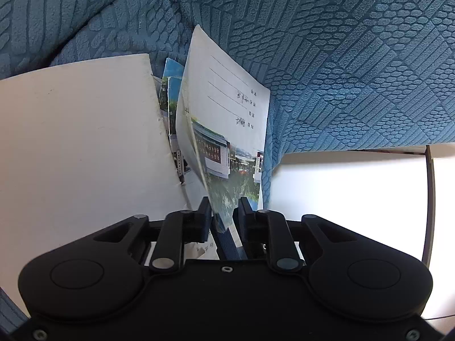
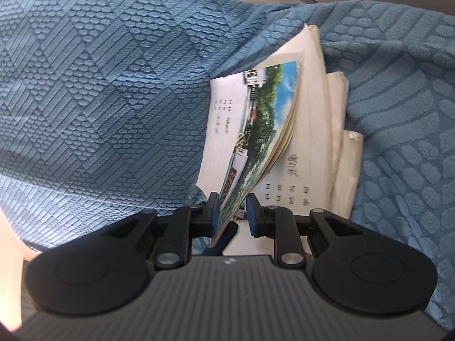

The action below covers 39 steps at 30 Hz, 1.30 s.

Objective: Organize objects
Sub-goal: 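Close the right gripper on the booklets' edge while the left gripper approaches them, then close the left gripper on the booklets and lift them with both grippers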

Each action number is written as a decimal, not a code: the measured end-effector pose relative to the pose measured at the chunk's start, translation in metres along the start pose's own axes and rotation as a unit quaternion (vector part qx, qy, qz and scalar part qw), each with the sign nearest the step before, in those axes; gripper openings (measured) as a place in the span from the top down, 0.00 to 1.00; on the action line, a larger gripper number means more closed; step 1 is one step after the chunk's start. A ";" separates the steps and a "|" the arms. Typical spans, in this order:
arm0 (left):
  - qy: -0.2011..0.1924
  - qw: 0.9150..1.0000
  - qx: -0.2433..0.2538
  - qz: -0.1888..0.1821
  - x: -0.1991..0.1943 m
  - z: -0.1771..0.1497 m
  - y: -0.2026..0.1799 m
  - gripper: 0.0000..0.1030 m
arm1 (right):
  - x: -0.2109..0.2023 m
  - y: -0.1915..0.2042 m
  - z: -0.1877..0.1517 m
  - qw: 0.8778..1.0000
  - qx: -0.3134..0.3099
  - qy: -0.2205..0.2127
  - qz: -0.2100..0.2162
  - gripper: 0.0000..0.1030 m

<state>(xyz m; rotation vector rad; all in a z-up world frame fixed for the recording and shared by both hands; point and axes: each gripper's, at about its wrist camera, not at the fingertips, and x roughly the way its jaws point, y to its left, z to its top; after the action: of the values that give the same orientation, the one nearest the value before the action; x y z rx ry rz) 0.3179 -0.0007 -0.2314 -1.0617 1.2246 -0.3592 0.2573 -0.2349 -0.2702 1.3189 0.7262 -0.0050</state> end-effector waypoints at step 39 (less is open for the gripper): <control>-0.039 0.998 0.038 0.035 -0.049 0.016 -0.024 1.00 | 0.008 -0.006 0.034 0.999 0.011 -0.042 0.015 0.85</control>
<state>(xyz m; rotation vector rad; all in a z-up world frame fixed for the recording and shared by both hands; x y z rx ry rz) 0.3219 0.0303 -0.1841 -0.9563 1.1671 -0.3044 0.2782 -0.2633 -0.2769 1.3419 0.6364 -0.0435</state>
